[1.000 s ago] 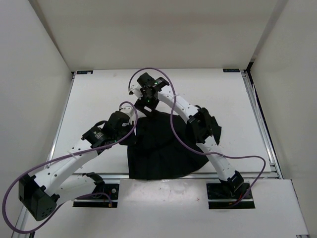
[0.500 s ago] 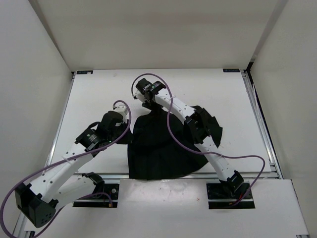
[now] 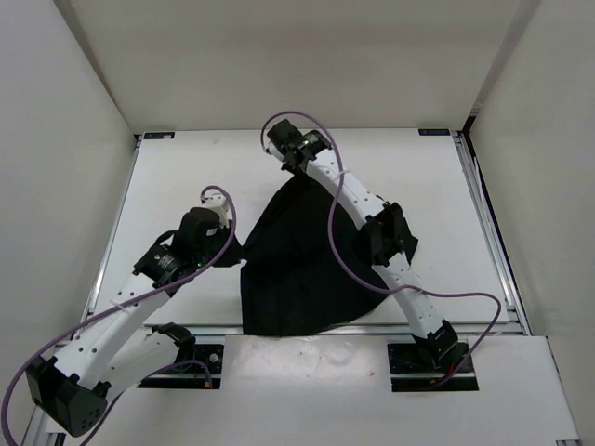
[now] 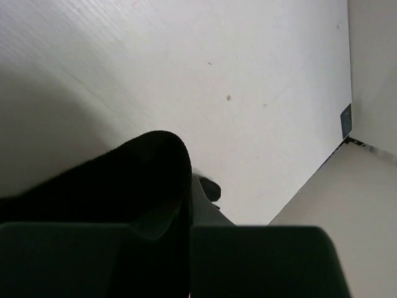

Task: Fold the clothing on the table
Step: Flatten the skirt out

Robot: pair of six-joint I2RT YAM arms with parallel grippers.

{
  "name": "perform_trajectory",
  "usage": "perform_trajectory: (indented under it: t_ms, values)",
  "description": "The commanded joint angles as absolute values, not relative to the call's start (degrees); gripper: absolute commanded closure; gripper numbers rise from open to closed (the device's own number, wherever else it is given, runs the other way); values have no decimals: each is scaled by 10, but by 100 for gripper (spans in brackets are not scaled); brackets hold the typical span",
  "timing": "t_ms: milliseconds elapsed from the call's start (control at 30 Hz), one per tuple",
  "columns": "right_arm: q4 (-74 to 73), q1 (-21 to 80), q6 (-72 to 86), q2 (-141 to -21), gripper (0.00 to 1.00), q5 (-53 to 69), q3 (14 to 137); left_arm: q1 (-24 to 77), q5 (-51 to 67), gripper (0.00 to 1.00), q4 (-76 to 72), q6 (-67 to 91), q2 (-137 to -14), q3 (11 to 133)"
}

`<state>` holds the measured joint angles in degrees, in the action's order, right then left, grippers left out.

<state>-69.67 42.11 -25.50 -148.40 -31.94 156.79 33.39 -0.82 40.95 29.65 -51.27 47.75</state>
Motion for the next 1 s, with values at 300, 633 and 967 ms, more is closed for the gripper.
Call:
perform_trajectory:
  t_ms: [300, 633, 967]
  values:
    - [-769, 313, -211, -1157, 100, 35, 1354, 261, 70, 100, 328, 299, -535, 483]
    - [-766, 219, -204, -1255, 100, 85, 1389, 207, 64, 100, 269, 268, -804, 678]
    - [-571, 159, -125, -1347, 100, 11, 1534, 211, 33, 100, 300, 258, -1114, 1122]
